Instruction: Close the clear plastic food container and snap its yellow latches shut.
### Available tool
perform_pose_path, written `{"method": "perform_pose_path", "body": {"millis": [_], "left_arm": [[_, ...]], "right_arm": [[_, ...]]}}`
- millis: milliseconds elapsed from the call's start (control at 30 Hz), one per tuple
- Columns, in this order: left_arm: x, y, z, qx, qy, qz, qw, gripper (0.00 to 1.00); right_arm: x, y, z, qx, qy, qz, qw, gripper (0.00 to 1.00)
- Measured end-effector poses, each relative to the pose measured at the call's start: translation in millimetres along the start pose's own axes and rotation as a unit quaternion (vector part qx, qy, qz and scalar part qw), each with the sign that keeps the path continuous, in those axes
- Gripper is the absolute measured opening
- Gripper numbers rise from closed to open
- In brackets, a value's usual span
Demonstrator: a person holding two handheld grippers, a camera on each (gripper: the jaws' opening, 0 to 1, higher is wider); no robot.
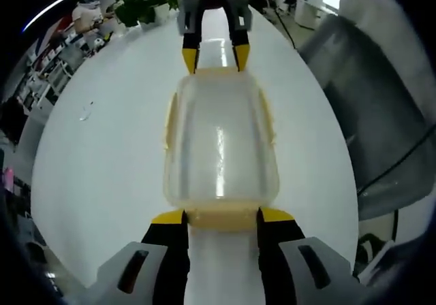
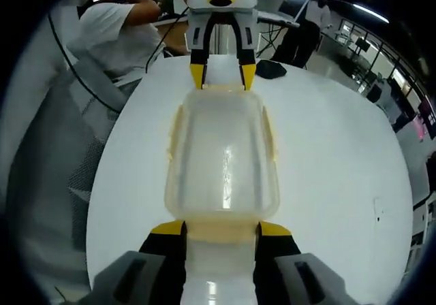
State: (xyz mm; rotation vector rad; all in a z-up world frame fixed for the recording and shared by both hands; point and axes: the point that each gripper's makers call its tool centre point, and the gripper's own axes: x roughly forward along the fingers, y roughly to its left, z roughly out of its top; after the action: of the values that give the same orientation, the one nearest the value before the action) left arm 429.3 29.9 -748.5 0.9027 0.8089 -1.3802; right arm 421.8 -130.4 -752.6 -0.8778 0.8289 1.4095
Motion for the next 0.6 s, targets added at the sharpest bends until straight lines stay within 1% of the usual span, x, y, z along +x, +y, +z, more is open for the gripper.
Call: {"method": "perform_pose_path", "body": {"millis": [133,267,467,600], "left_arm": [[-10.0,-4.4,11.3,-0.010,-0.007,-0.003,0.9999,0.37],[-15.8,-9.8,22.1,-0.005,-0.006,-0.002,1.0000,0.37],[-20.6,-11.6,40.4,-0.003,-0.005,0.002,1.0000,0.37],[-20.6,-12.7,57.8,-0.004,-0.004,0.005,1.0000,0.37]], "right_arm": [[-13.0,2.8,0.8,-0.003,-0.001,0.001,1.0000,0.36],[-28.4,9.9,1.2,0.002,-0.007,0.010,0.9999,0.36],[-47.7,15.3,-5.5,0.001,-0.011,0.008,0.9999,0.36],[-63.5,16.7,-15.0,-0.001,-0.010,0.003,0.9999,0.36]]}}
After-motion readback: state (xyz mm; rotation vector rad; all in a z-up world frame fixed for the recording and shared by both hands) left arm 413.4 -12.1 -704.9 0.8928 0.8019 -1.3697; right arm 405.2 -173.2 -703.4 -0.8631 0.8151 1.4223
